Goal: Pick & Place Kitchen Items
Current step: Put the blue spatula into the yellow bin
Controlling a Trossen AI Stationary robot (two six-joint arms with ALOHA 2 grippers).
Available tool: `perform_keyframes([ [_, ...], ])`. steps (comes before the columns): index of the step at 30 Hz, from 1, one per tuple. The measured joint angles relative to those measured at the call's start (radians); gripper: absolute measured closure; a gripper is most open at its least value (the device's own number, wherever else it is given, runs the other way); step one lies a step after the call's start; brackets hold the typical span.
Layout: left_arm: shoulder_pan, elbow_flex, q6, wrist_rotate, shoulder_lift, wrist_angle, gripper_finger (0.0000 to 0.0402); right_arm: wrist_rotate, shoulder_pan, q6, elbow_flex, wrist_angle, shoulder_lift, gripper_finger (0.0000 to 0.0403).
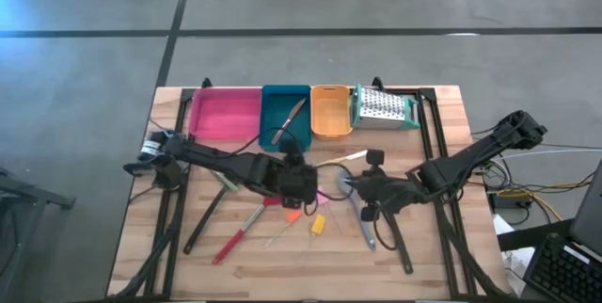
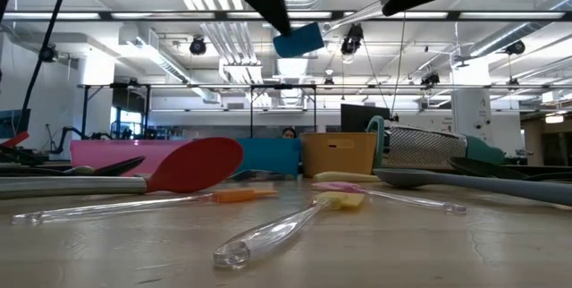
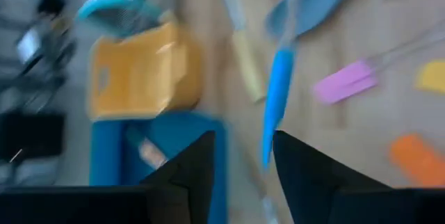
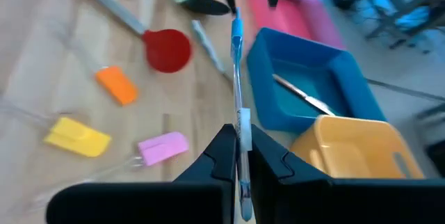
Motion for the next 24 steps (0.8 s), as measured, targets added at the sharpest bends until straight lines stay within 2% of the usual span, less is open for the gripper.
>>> perform_keyframes([
  [3, -0.015, -0.012, -0.098, -0.143, -0.042, -0.041, 0.0244, 0.051, -0.022, 0.001, -0.005, -0.002, 0.000, 0.0394],
  [7, -0.062, -0.096, -0.222, -0.353, -0.123, -0.032, 0.0245, 0.100, -0.097, 0.011, -0.022, 0.004, 0.000, 0.0394],
  [13, -0.160, -0.357, -0.375, -0.576, -0.255, 0.055, 0.0245, 0.166, -0.287, -0.071, -0.082, 0.171, 0.000, 0.0394],
  [15, -0.195, -0.457, -0.405, -0.618, -0.297, 0.121, 0.0246, 0.126, -0.361, -0.109, -0.096, 0.232, 0.000, 0.0393],
  [19, -0.249, -0.641, -0.405, -0.632, -0.378, 0.302, 0.0246, -0.001, -0.505, -0.127, -0.100, 0.277, 0.000, 0.0393],
  [24, -0.296, -0.829, -0.343, -0.718, -0.464, 0.543, 0.0248, -0.070, -0.656, -0.121, -0.100, 0.296, 0.009, 0.0393],
])
